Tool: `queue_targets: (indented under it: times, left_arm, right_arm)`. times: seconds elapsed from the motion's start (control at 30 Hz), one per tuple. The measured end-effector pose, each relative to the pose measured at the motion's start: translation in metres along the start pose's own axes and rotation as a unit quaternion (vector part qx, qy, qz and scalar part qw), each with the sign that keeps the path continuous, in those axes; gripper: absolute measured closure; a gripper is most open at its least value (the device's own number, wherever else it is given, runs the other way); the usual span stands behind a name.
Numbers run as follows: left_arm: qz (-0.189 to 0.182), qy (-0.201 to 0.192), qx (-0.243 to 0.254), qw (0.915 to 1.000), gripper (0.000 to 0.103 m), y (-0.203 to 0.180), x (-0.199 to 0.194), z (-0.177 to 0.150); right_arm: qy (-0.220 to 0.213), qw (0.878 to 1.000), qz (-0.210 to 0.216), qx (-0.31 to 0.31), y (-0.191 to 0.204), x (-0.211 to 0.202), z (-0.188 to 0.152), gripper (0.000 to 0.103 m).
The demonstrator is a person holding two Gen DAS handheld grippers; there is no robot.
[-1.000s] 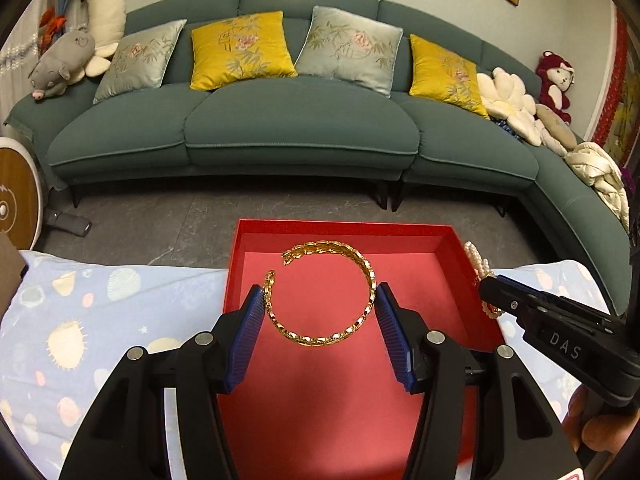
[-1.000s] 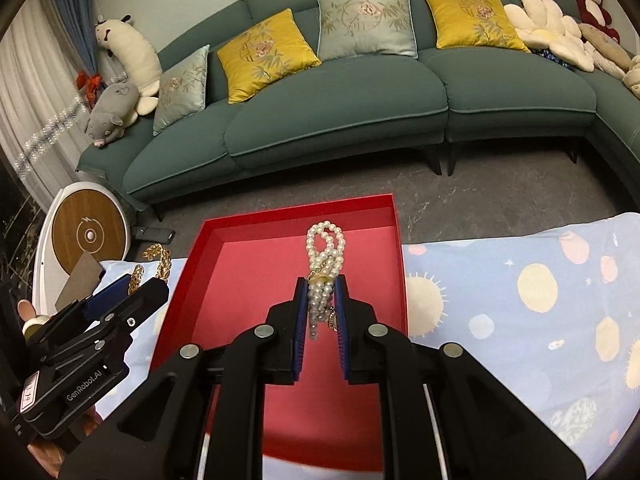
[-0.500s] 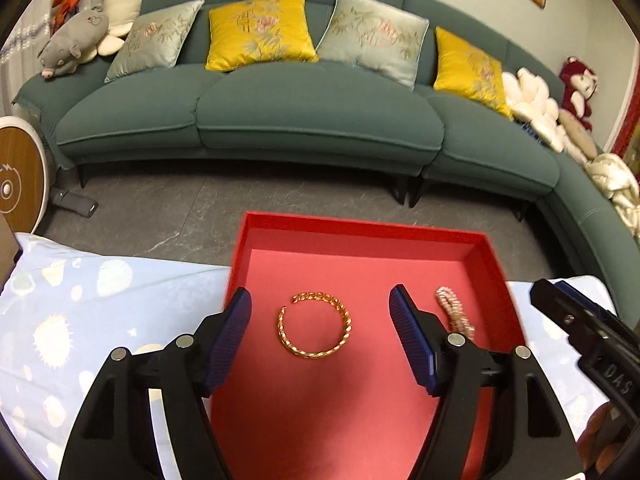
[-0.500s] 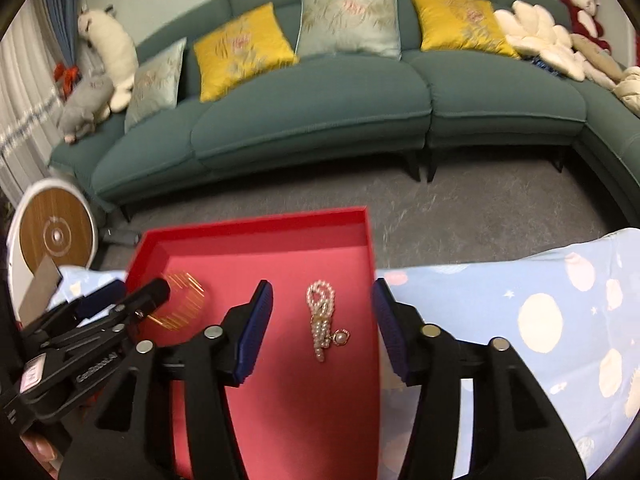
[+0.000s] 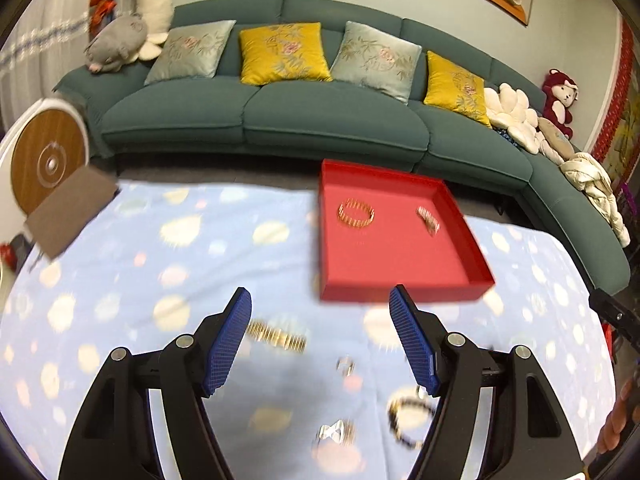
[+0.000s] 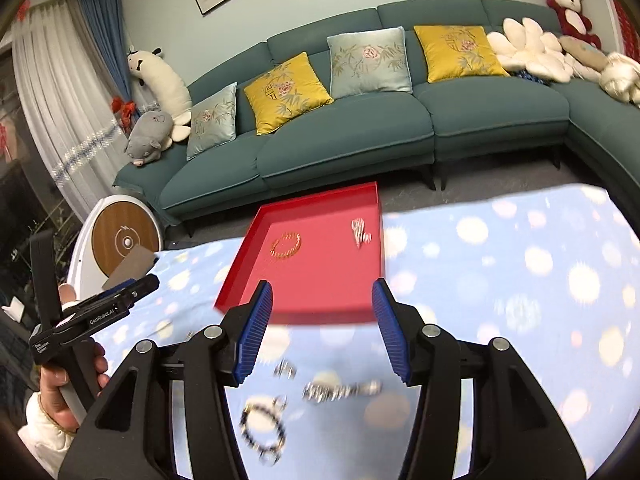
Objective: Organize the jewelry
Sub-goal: 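Withdraw both tools from the tray back over the jewelry, then grasp the gold watch with the left tool while the right tool grasps the silver watch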
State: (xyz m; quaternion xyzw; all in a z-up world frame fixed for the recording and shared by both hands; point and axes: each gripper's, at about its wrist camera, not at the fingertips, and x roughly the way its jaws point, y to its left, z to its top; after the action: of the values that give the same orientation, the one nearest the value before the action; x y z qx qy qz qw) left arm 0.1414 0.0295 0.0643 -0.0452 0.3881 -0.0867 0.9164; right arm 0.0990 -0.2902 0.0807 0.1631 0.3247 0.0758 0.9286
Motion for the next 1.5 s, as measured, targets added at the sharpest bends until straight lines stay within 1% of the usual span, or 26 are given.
queue_targets:
  times: [0.1, 0.17, 0.2, 0.23, 0.3, 0.37, 0.47, 0.53, 0.6, 0.67, 0.73, 0.83, 0.97, 1.13, 1.27, 1.37, 1.43, 1.47, 1.5]
  left_arm:
    - [-0.005, 0.019, -0.019, 0.9996, 0.034, 0.013, -0.006, -0.037]
    - [-0.006, 0.022, -0.039, 0.999, 0.034, 0.02, -0.005, -0.058]
    - [-0.005, 0.03, -0.048, 0.9984, 0.034, 0.022, -0.002, -0.067]
    - [-0.007, 0.04, -0.049, 0.998, 0.034, 0.023, 0.001, -0.072]
    - [-0.004, 0.047, -0.032, 0.9984, 0.034, 0.024, 0.006, -0.081]
    - [0.014, 0.046, -0.022, 0.9986, 0.034, 0.028, 0.009, -0.087]
    - [0.018, 0.057, -0.028, 0.9978, 0.034, 0.036, 0.017, -0.093]
    - [0.016, 0.062, -0.027, 0.9976, 0.034, 0.038, 0.02, -0.096]
    - [0.024, 0.061, -0.018, 0.9977, 0.034, 0.04, 0.022, -0.098]
    - [0.028, 0.061, -0.015, 0.9977, 0.034, 0.042, 0.024, -0.097]
    - [0.024, 0.061, -0.023, 0.9976, 0.034, 0.044, 0.027, -0.094]
    - [0.014, 0.059, -0.044, 0.9972, 0.034, 0.049, 0.034, -0.084]
    - [0.018, 0.06, -0.068, 0.9957, 0.034, 0.051, 0.055, -0.069]
    - [0.041, 0.072, -0.106, 0.9909, 0.034, 0.051, 0.087, -0.048]
    - [0.072, 0.075, -0.111, 0.9883, 0.034, 0.045, 0.112, -0.029]
    - [0.091, 0.085, -0.123, 0.9846, 0.034, 0.048, 0.133, -0.024]
    - [0.1, 0.099, -0.12, 0.9827, 0.036, 0.052, 0.141, -0.028]
    - [0.106, 0.091, -0.105, 0.9846, 0.036, 0.049, 0.14, -0.03]
    - [0.115, 0.097, -0.087, 0.9847, 0.036, 0.046, 0.14, -0.033]
  right_arm:
    - [0.008, 1.0, -0.016, -0.006, 0.007, -0.01, -0.037, 0.052]
    - [0.036, 0.999, -0.013, -0.007, 0.009, -0.006, -0.059, 0.052]
    - [0.049, 0.999, -0.011, -0.005, 0.011, -0.003, -0.07, 0.052]
    - [0.061, 0.998, -0.006, -0.006, 0.013, 0.0, -0.079, 0.052]
    - [0.083, 0.996, 0.001, -0.015, 0.02, 0.01, -0.092, 0.052]
    - [0.1, 0.994, 0.009, -0.037, 0.029, 0.019, -0.104, 0.052]
    - [0.121, 0.99, 0.004, -0.079, 0.05, 0.037, -0.115, 0.052]
    - [0.128, 0.988, 0.008, -0.091, 0.059, 0.043, -0.128, 0.052]
    - [0.129, 0.986, 0.011, -0.101, 0.067, 0.048, -0.132, 0.052]
    - [0.128, 0.986, 0.009, -0.107, 0.072, 0.052, -0.132, 0.052]
    - [0.13, 0.986, 0.011, -0.103, 0.073, 0.056, -0.131, 0.052]
    - [0.133, 0.986, 0.007, -0.099, 0.072, 0.061, -0.13, 0.052]
    - [0.13, 0.987, -0.004, -0.093, 0.065, 0.064, -0.125, 0.052]
    - [0.115, 0.991, -0.028, -0.067, 0.042, 0.063, -0.108, 0.052]
    - [0.1, 0.993, -0.039, -0.039, 0.024, 0.061, -0.094, 0.052]
    - [0.095, 0.994, -0.042, -0.031, 0.018, 0.061, -0.088, 0.052]
    - [0.092, 0.994, -0.045, -0.032, 0.018, 0.062, -0.085, 0.052]
    - [0.092, 0.994, -0.045, -0.033, 0.018, 0.063, -0.083, 0.052]
    - [0.093, 0.994, -0.044, -0.034, 0.018, 0.065, -0.082, 0.052]
